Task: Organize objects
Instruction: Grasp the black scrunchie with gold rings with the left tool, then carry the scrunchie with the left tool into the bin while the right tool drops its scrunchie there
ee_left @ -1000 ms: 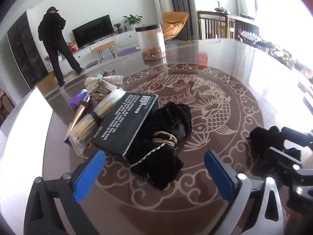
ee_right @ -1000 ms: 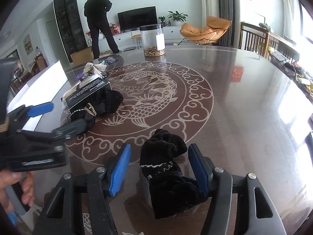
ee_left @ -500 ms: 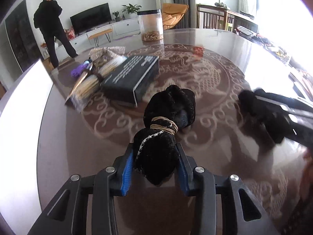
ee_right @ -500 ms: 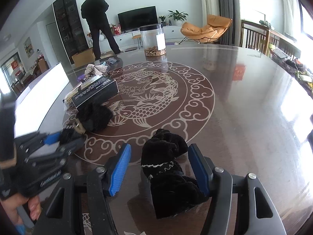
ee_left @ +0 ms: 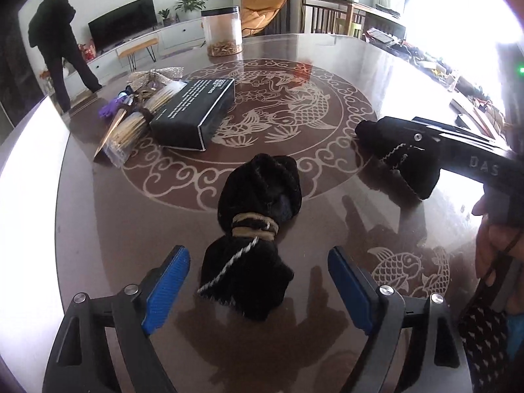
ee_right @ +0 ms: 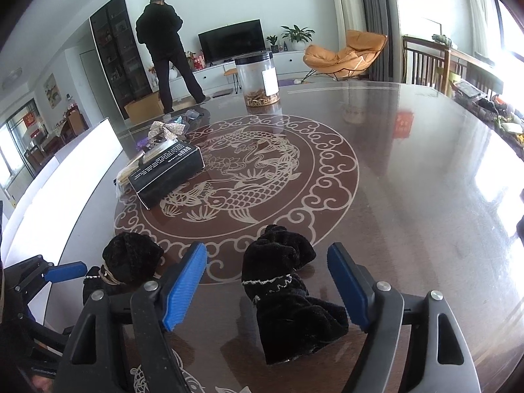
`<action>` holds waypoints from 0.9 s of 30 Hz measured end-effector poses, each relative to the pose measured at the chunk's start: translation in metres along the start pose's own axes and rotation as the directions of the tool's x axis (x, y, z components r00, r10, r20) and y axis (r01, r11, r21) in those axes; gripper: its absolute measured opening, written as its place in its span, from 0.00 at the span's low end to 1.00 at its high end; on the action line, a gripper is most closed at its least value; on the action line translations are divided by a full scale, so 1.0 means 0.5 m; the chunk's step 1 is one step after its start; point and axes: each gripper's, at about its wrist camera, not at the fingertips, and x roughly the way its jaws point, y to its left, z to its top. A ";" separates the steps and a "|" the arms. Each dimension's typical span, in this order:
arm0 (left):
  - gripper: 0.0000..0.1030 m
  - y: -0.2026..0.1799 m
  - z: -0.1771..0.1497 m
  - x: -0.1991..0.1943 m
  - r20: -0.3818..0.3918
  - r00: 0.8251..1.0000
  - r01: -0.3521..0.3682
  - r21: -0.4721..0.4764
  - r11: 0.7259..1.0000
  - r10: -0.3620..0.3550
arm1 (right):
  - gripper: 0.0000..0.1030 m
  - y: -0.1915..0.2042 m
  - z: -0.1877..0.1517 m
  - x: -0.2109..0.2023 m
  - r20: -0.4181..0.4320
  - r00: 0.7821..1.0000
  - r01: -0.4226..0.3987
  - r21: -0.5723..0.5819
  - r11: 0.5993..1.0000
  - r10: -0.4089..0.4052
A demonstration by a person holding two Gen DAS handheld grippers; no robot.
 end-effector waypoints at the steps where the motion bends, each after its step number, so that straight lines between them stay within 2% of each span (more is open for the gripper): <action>1: 0.83 -0.002 0.004 0.010 -0.006 1.000 -0.010 0.006 1.000 0.010 | 0.74 -0.006 0.000 -0.004 0.007 1.000 -0.002 0.014 1.000 0.002; 3: 0.84 -0.003 0.009 0.028 -0.034 0.999 -0.021 0.006 1.000 0.021 | 0.75 -0.028 0.002 -0.014 0.027 1.000 -0.016 0.065 0.998 0.014; 6: 0.84 0.009 0.005 0.033 -0.030 1.000 -0.008 -0.033 0.999 0.007 | 0.75 -0.062 0.002 -0.016 0.031 0.999 -0.041 0.147 0.988 0.037; 8: 0.82 0.019 -0.001 0.030 -0.016 1.000 -0.005 -0.053 0.999 0.005 | 0.75 -0.068 0.000 -0.013 0.022 0.999 -0.045 0.161 0.986 0.042; 9: 0.73 0.023 -0.003 0.028 -0.007 1.000 -0.009 -0.061 0.998 0.008 | 0.75 -0.063 0.000 -0.010 0.014 0.999 -0.041 0.147 0.988 0.039; 10: 0.54 0.031 -0.006 0.022 0.011 1.000 -0.018 -0.073 0.997 0.019 | 0.75 -0.054 0.001 -0.006 0.003 0.999 -0.036 0.126 0.991 0.036; 11: 0.43 0.036 -0.006 0.019 0.020 1.000 -0.018 -0.079 0.997 0.019 | 0.75 -0.043 0.002 0.001 -0.012 0.999 -0.032 0.100 0.994 0.034; 13: 0.34 0.050 -0.006 0.018 0.024 1.000 -0.007 -0.100 0.995 0.009 | 0.75 -0.011 -0.003 0.018 -0.054 0.998 -0.012 0.022 1.000 0.013; 16: 0.32 0.067 -0.012 0.006 0.053 0.999 0.012 -0.141 0.990 -0.005 | 0.71 0.018 -0.016 0.048 -0.118 0.992 0.036 -0.060 0.998 -0.043; 18: 0.32 0.077 -0.016 -0.013 0.082 0.997 0.021 -0.164 0.986 -0.008 | 0.38 0.020 -0.020 0.051 -0.132 0.987 0.078 -0.078 0.994 -0.088; 19: 0.32 0.082 -0.016 -0.027 0.102 0.995 0.032 -0.177 0.984 -0.014 | 0.35 0.015 -0.017 0.040 -0.117 0.991 0.064 -0.059 0.996 -0.070; 22: 0.32 0.096 -0.019 -0.080 0.161 0.987 0.053 -0.197 0.979 -0.021 | 0.35 -0.003 -0.019 -0.001 -0.079 0.997 0.027 0.028 0.999 -0.025; 24: 0.32 0.113 -0.021 -0.121 0.194 0.981 0.067 -0.218 0.974 -0.024 | 0.35 -0.007 -0.023 -0.019 -0.082 0.996 -0.036 0.091 0.995 0.043; 27: 0.32 0.154 -0.028 -0.182 0.230 0.973 0.092 -0.257 0.962 -0.032 | 0.35 0.038 -0.023 -0.035 -0.110 0.984 -0.124 0.111 0.986 0.137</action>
